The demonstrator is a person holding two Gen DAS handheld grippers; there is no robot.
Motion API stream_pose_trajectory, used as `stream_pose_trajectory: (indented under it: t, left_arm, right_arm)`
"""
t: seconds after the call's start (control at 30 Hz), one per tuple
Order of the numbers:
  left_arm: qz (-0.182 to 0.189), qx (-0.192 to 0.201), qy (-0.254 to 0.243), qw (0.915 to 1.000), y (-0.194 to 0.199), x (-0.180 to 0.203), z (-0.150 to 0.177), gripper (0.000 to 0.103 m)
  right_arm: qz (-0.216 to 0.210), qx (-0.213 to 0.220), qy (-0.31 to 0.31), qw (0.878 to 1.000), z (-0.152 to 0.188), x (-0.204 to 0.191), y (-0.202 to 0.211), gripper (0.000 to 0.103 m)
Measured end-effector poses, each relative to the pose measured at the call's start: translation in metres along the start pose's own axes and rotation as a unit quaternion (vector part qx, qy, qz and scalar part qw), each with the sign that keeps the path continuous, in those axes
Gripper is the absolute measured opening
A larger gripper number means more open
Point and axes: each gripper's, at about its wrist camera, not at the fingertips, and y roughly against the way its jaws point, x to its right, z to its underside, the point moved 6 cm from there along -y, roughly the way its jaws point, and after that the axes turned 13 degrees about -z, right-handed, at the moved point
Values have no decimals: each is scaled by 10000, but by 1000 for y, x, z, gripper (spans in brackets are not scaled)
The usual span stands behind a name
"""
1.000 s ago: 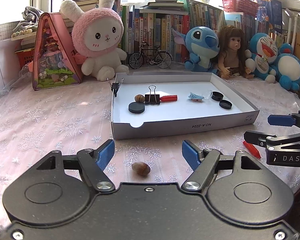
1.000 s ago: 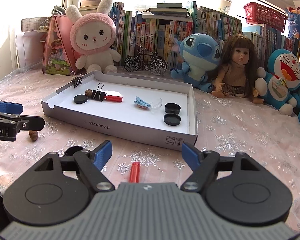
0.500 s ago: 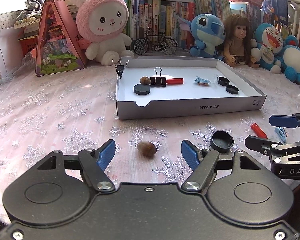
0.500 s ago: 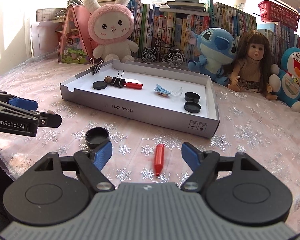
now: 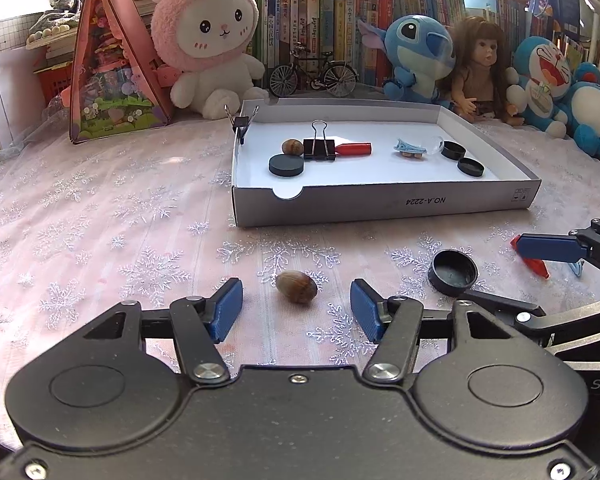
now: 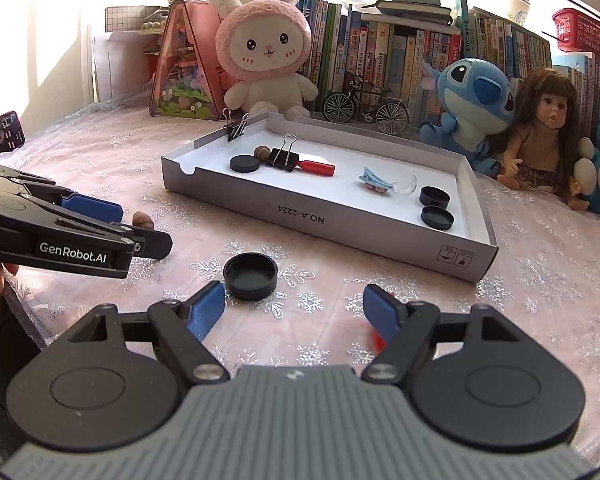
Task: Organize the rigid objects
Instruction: 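Close the left tool on a brown nut while the right tool grasps a black lid, then carry the nut in the left tool and black lid in the right tool over the tray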
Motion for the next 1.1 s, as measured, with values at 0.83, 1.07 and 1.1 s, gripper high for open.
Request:
stream_pose_trajectory:
  t: [0.83, 1.07, 1.1]
  left_arm:
    - [-102, 84, 39, 9999, 1, -4, 1, 23]
    - [-33, 106, 8, 9999, 5, 0, -1, 21]
    - [-27, 113, 9, 9999, 5, 0, -2, 21]
  right_arm:
    - [-321, -46, 48, 9995, -5, -20, -17, 49]
    - [-325, 6, -44, 9995, -7, -19, -18, 37]
    - [-324, 13, -63, 9995, -8, -19, -18, 37]
